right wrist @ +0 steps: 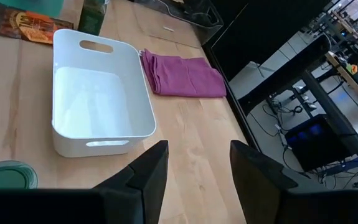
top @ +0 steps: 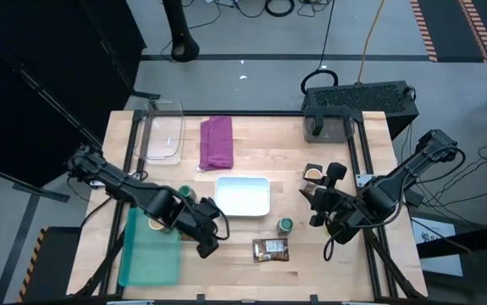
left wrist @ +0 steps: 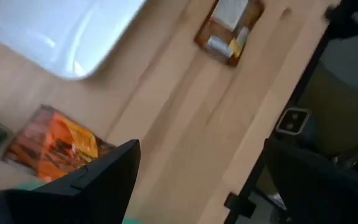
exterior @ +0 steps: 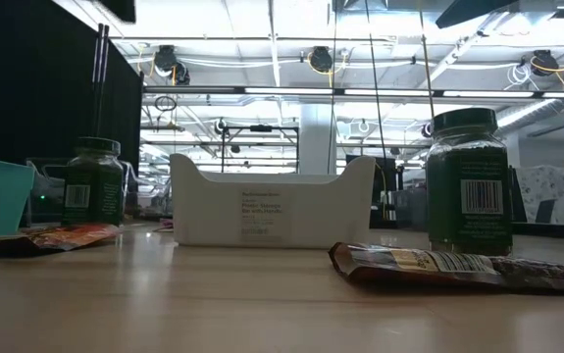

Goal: Sort spices by type
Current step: Put the left orange seasoning bag into the transparent bin

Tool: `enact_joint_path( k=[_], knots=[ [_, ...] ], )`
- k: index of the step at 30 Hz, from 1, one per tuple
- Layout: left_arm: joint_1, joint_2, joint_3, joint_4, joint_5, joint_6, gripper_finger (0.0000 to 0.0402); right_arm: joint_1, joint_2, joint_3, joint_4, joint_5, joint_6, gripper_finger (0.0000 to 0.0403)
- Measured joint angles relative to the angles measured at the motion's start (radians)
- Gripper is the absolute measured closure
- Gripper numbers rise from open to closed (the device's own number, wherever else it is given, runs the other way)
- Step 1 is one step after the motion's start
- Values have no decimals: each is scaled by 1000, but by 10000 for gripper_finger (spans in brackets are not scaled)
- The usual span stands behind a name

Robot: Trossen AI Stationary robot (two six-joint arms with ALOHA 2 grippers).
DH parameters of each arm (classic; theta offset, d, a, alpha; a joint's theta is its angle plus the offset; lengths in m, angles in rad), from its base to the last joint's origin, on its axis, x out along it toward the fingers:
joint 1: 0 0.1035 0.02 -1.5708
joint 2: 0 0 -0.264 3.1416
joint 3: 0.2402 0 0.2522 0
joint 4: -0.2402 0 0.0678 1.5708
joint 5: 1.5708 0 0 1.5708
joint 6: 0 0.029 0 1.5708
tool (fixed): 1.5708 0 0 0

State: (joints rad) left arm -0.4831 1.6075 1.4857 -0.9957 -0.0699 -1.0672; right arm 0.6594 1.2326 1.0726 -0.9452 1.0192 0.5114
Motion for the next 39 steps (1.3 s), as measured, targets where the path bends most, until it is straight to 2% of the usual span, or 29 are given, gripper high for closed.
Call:
enact_joint_path(
  k=[4,7,10,14,17,19,24,30,39],
  knots=[
    [-11,40,0,4,15,7,57,0,0,0,-2,0,0,248],
    [-26,82,0,36,67,8,57,0,0,0,-3,0,-4,248],
    [-64,112,0,40,89,57,57,-2,0,0,-4,0,-8,248],
    [-129,145,0,-26,-10,184,57,-2,0,0,-8,0,-8,248],
    [-153,175,0,-87,-117,219,57,-2,0,0,-17,0,-8,248],
    [-157,207,0,-107,-147,247,57,-2,0,0,-21,0,-8,248],
    [-138,297,0,-115,-160,339,57,-5,0,0,-27,0,-8,248],
    [-112,372,-1,-171,-169,368,57,-5,0,0,-28,0,-8,248],
    [-120,400,-54,-185,-131,396,57,-5,0,0,-30,0,-8,248]
  ],
)
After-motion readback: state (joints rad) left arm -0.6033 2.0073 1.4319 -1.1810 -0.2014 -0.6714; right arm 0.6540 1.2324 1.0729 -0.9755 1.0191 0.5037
